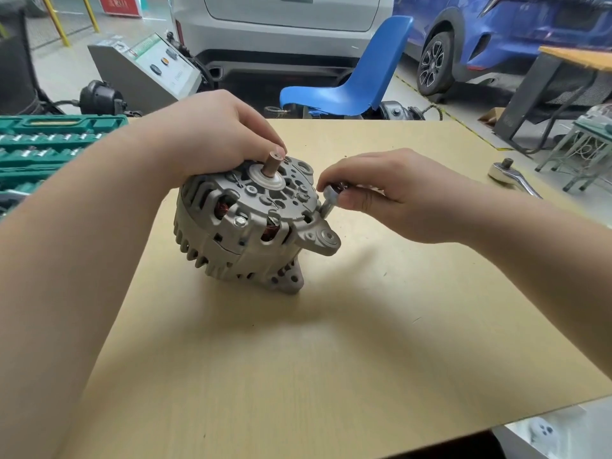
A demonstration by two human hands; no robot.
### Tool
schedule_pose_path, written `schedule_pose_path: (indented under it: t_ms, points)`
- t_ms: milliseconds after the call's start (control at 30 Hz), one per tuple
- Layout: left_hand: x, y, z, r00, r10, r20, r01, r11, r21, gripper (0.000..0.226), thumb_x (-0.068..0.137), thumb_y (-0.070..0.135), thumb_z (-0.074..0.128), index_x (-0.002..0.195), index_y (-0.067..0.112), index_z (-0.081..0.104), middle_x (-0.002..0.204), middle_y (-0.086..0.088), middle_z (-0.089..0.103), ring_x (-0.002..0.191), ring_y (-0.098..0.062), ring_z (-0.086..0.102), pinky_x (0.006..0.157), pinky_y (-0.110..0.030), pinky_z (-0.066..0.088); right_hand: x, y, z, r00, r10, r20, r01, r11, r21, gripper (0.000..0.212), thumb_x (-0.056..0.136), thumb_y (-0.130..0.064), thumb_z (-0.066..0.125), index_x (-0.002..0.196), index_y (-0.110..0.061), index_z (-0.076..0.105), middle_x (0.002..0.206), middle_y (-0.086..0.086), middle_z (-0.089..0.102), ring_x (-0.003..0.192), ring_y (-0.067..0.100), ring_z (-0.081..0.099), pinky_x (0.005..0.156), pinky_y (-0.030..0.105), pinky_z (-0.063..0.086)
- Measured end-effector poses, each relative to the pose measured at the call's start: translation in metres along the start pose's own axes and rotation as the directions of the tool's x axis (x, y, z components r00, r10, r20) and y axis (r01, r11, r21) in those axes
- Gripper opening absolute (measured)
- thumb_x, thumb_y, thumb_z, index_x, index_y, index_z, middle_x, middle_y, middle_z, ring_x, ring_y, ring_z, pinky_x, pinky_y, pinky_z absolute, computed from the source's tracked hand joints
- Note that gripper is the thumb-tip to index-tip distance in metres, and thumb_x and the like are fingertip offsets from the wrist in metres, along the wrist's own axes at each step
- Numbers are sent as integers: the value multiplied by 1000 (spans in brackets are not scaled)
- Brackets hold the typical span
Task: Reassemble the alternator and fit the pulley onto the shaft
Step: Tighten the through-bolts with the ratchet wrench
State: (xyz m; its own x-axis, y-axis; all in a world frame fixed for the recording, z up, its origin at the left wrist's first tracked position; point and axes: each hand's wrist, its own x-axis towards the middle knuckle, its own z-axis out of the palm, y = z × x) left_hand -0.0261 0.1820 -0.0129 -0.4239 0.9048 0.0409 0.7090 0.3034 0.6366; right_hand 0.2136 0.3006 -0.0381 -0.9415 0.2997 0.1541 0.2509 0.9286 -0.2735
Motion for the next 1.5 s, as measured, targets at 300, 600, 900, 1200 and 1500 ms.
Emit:
schedule_pose_path:
  t_ms: [300,600,900,1200,1500]
  points:
    - [7,-2,6,999,36,-34,-31,991,128,10,97,52,72,96,49,82,92,28,69,83,-1,61,64,-23,39,-4,-11,13,999,-28,35,35,977,-209,43,104,-50,25,124,-20,48,107,-5,62,88,27,54,76,42,43]
    - [14,-5,7,997,69,-26,-62,972,226,16,98,53,70,84,53,76,93,28,67,85,0,58,66,-24,41,-9,-29,21,999,46,-28,-51,977,-208,42,101,-47,23,117,-17,46,87,-7,50,70,36,49,62,43,38]
    - [15,-4,9,994,102,-28,-92,963,254,11,99,54,67,91,52,75,89,29,60,83,0,54,64,-24,38,-10,-43,38,956,246,-161,-273,945,-177,16,110,-37,37,103,-23,40,72,-12,40,72,33,49,58,40,30]
    - [9,-3,4,993,115,-8,-111,969,221,12,96,58,69,96,52,80,95,29,68,87,1,58,68,-25,43,-19,-40,22,956,284,-78,-270,951,148,27,103,-54,42,105,-34,59,74,-12,58,68,6,55,58,31,36]
    - [-3,-7,0,968,248,-26,-249,965,-87,13,96,51,69,101,48,80,104,26,76,93,2,71,87,-37,56,-14,7,38,844,353,-403,-175,893,415,15,95,-48,70,99,-33,68,76,-17,70,63,7,55,62,21,43]
